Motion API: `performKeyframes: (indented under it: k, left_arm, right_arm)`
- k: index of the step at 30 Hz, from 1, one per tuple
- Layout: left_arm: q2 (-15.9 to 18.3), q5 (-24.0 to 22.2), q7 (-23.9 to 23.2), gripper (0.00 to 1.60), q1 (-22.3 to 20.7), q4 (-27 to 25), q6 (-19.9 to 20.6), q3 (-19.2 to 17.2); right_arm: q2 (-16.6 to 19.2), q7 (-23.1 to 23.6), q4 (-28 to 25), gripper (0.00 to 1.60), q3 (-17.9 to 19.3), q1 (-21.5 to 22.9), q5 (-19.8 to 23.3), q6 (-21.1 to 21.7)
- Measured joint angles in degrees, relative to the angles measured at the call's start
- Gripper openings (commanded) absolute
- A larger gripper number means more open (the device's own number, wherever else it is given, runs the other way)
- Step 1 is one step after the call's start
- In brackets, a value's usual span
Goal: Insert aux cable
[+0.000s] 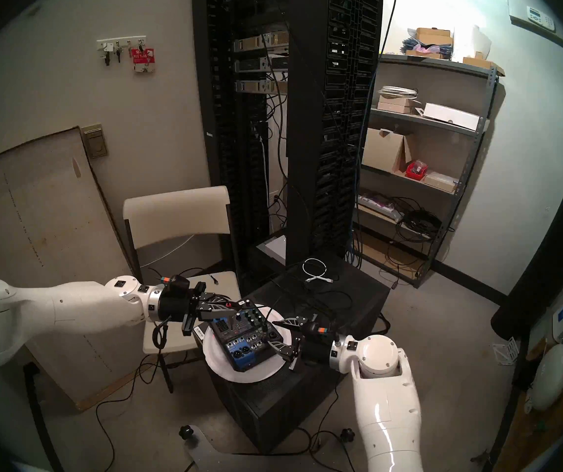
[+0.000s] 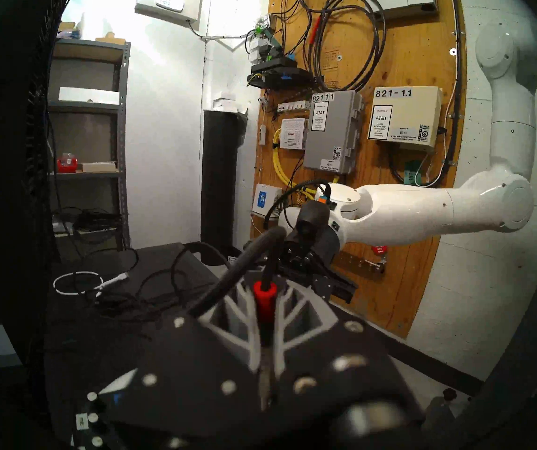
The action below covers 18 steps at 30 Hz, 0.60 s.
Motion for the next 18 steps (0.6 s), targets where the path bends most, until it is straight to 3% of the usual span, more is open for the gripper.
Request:
performKeyframes:
  k: [9,18]
  left_arm:
    - [3.3,2.6,4.3,0.00,0.3,-2.3,1.7,3.2]
    - [3.7,4.4,6.2,0.00,0.6,-1.1,2.8,4.9]
  right_arm:
    - [-0.2,-0.2,0.5,1.03,-0.5,0.5,0.0,-0.3]
    - [-0.3,-0.2,0.7,0.99,-0.7,0.7,0.0,-0.5]
